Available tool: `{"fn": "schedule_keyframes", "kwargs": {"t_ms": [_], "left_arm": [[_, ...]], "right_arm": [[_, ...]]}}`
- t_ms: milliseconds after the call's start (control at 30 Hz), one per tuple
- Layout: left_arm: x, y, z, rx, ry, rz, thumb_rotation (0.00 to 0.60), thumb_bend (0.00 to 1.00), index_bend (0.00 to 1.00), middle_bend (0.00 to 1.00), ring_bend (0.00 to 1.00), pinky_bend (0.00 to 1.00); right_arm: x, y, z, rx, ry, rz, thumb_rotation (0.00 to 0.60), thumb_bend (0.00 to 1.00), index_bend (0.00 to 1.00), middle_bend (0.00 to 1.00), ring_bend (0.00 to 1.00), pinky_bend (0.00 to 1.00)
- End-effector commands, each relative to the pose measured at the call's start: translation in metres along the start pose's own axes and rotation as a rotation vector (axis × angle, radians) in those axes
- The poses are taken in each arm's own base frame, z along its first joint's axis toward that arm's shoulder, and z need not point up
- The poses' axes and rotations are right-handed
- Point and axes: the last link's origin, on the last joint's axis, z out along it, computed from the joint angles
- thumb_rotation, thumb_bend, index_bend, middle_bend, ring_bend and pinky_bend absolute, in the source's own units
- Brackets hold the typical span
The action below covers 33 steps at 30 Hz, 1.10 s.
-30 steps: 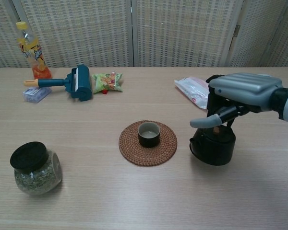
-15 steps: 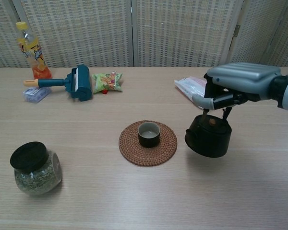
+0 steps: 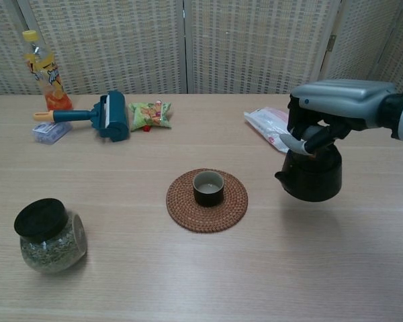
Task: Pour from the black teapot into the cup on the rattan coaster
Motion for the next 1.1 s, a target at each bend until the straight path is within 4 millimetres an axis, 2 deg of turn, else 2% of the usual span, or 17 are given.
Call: {"fn": "schedule_keyframes", "kwargs": {"t_ms": [33,233,400,567,667,733,800,1100], "left_arm": [[0.000,0.000,0.000,0.001,0.000,0.000,0.600,0.18,0.34,0.29,0.30,0.21],[-0.001,0.000,0.000,0.001,-0.003,0.001,0.600,0.18,0.34,0.29,0.30,0.21],[-0.002,0.000,0.000,0.003,-0.007,0.002,0.600,0.18,0.34,0.29,0.30,0.21],[-0.002,0.000,0.000,0.002,-0.008,0.003,0.600,0.18,0.34,0.29,0.30,0.21],[-0.003,0.000,0.000,0.001,-0.008,0.003,0.600,0.18,0.34,0.29,0.30,0.21],[-0.003,0.000,0.000,0.002,-0.008,0.004,0.600,0.18,0.34,0.29,0.30,0.21],[-0.002,0.000,0.000,0.003,-0.008,0.004,0.600,0.18,0.34,0.29,0.30,0.21],[-0.003,-0.002,-0.001,0.009,-0.010,0.007,0.600,0.18,0.34,0.29,0.30,0.20]], "right_arm": [[0.000,0.000,0.000,-0.001,0.000,-0.001,0.448,0.61,0.97,0.88,0.77,0.15],[-0.001,-0.001,0.001,-0.002,0.017,0.002,0.448,0.61,0.97,0.88,0.77,0.25],[-0.002,0.000,0.002,-0.002,0.028,0.003,0.449,0.61,0.97,0.88,0.77,0.26],[-0.004,0.000,0.003,-0.004,0.027,-0.003,0.455,0.60,0.97,0.88,0.77,0.31],[-0.005,-0.001,0.005,-0.001,0.029,-0.005,0.459,0.60,0.97,0.88,0.77,0.44],[-0.006,-0.002,0.007,0.001,0.032,-0.005,0.461,0.60,0.97,0.88,0.77,0.57],[-0.006,-0.002,0.008,0.002,0.035,-0.008,0.466,0.60,0.97,0.88,0.77,0.62],[-0.007,-0.003,0.016,0.005,0.047,0.006,0.469,0.60,0.97,0.88,0.77,0.64]]}}
